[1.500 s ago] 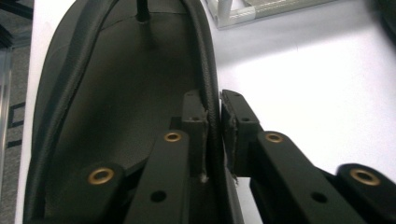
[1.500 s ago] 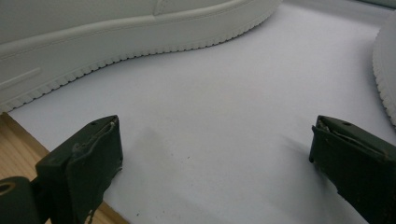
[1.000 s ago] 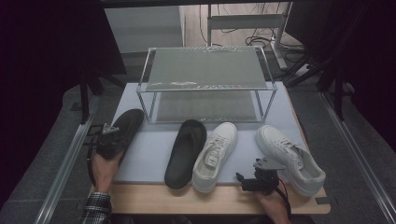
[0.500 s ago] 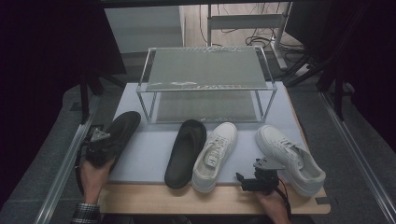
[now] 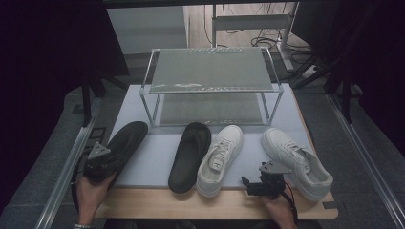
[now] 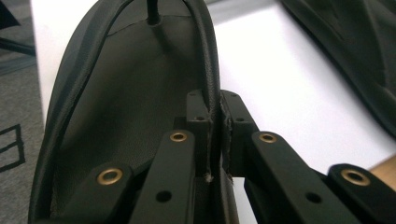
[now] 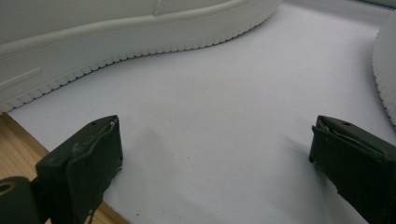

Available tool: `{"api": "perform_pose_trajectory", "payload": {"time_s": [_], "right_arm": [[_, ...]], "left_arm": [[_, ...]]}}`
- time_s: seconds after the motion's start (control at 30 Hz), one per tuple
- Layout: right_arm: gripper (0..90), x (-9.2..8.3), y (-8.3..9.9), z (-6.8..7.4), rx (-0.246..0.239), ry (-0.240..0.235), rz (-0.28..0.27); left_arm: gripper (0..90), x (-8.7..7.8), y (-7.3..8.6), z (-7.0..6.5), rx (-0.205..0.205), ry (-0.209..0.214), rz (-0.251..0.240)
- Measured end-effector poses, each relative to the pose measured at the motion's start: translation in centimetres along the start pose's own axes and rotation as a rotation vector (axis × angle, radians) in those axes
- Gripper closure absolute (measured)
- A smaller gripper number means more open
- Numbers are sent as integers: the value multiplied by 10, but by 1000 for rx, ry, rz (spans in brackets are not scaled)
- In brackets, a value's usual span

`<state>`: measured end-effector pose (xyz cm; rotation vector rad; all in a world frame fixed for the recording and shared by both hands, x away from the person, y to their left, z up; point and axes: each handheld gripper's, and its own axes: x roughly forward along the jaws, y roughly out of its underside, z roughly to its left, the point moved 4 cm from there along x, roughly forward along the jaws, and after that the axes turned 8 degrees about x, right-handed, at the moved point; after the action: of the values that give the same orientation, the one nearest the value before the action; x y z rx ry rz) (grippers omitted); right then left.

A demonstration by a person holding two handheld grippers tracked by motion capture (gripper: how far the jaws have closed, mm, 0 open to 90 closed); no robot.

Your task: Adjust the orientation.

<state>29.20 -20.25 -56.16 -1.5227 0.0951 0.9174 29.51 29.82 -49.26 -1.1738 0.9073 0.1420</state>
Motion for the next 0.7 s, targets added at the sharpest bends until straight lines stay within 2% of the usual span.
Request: {"api": "perform_pose_trajectory", "payload": {"time_s": [0.37,0.7], "right_arm": [[24,0,0,0,0,0,0],[25,0,0,0,0,0,0]], "left_arm": [[834,4,-4,-27,39,83,-4],[834,20,-21,-44,52,116,-24]]}}
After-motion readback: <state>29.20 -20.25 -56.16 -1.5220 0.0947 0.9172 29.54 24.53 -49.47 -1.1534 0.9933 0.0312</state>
